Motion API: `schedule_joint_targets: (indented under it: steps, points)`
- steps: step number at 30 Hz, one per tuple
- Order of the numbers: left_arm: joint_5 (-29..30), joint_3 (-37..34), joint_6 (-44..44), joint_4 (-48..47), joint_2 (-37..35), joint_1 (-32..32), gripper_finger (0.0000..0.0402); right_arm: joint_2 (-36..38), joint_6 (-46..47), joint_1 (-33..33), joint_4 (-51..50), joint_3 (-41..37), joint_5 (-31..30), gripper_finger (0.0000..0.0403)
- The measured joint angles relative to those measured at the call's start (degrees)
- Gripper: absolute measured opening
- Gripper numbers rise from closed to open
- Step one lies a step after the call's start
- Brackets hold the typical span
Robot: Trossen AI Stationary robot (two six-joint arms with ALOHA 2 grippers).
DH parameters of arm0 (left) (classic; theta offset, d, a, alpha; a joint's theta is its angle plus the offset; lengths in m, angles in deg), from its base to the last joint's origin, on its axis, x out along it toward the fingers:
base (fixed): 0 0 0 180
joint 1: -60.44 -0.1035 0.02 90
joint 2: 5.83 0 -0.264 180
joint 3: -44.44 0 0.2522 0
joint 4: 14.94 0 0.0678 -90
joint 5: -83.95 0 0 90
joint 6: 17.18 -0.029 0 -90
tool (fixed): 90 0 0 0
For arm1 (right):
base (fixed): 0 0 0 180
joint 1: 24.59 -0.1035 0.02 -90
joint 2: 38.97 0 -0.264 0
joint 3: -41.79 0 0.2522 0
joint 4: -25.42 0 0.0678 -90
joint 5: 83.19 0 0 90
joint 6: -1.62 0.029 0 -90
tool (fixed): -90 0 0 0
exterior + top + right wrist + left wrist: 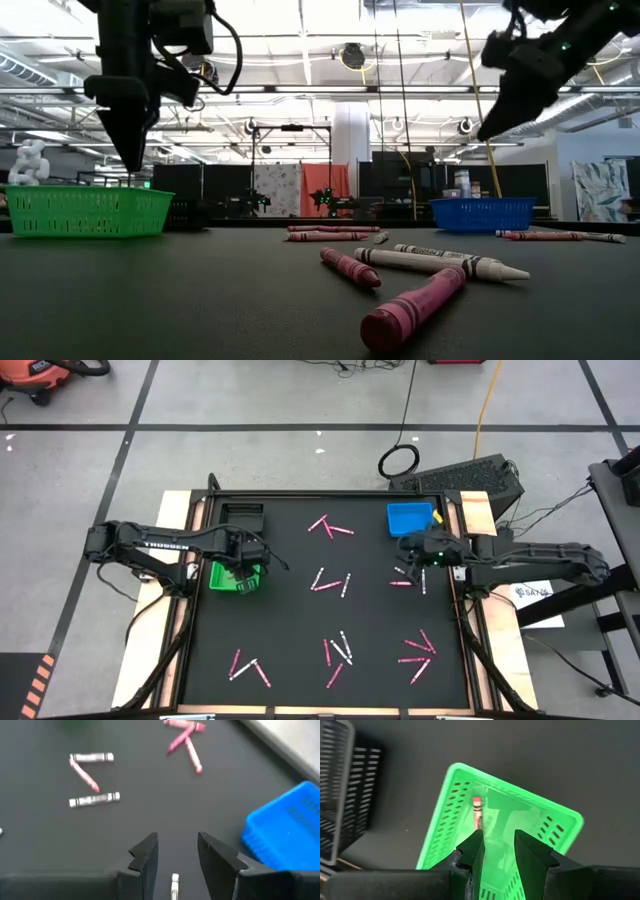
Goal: Sort crayons
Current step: Put the white crayon into the blue bin
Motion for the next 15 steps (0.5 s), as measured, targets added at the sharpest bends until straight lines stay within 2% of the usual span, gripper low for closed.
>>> schedule_joint_targets:
  steps: [5, 11, 15]
  points:
    - [1.23, -0.01, 0.02, 0.00, 0.00, 0.00, 0.0102, -3.66, 2.89, 0.02, -5.60, 0.04, -0.21, 0.0126]
    - [1.23, 0.00, 0.17, 0.14, 0.00, 0.00, 0.0102, -7.86, 1.00, 0.02, -6.26, 0.04, -0.04, 0.0126]
    - [1.26, -0.02, 0.50, 0.15, 0.00, 0.00, 0.0102, -10.32, -0.17, 0.02, -4.99, -0.33, 3.60, 0.0125]
